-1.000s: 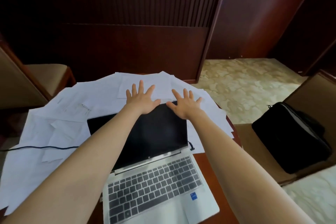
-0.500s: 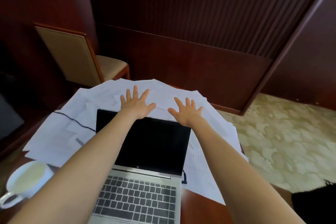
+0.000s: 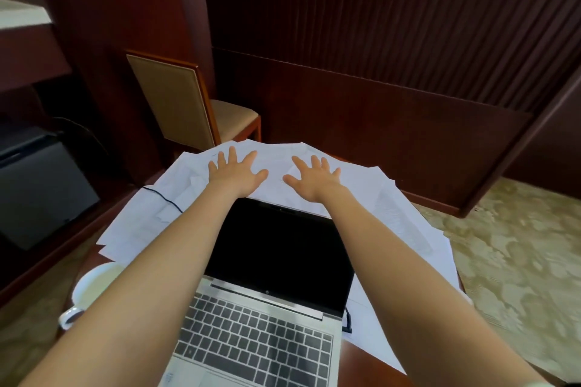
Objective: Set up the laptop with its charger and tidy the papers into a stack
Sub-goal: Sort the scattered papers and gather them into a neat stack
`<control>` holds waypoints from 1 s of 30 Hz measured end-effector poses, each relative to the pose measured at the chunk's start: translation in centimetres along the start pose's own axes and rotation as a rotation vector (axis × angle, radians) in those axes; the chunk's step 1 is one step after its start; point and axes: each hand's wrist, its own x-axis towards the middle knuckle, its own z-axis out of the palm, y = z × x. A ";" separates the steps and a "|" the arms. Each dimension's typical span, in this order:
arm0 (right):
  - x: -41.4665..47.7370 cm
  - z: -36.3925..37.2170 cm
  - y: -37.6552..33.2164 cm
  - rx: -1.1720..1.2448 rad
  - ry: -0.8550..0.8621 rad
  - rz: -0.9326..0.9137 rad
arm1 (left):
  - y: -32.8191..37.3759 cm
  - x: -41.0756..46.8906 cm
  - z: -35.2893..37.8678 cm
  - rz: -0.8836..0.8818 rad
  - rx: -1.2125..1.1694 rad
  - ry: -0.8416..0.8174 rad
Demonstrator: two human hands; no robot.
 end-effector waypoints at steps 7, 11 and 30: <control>3.6 -0.1 -2.0 -0.074 -0.003 -0.140 | -1.0 1.4 0.3 -0.135 -0.105 0.012; 5.4 -0.2 -2.3 -0.103 -0.021 -0.237 | -0.5 1.6 0.5 -0.230 -0.140 0.051; 3.2 0.2 3.2 -0.167 -0.057 -0.449 | 3.9 -5.6 3.1 -0.471 -0.151 0.137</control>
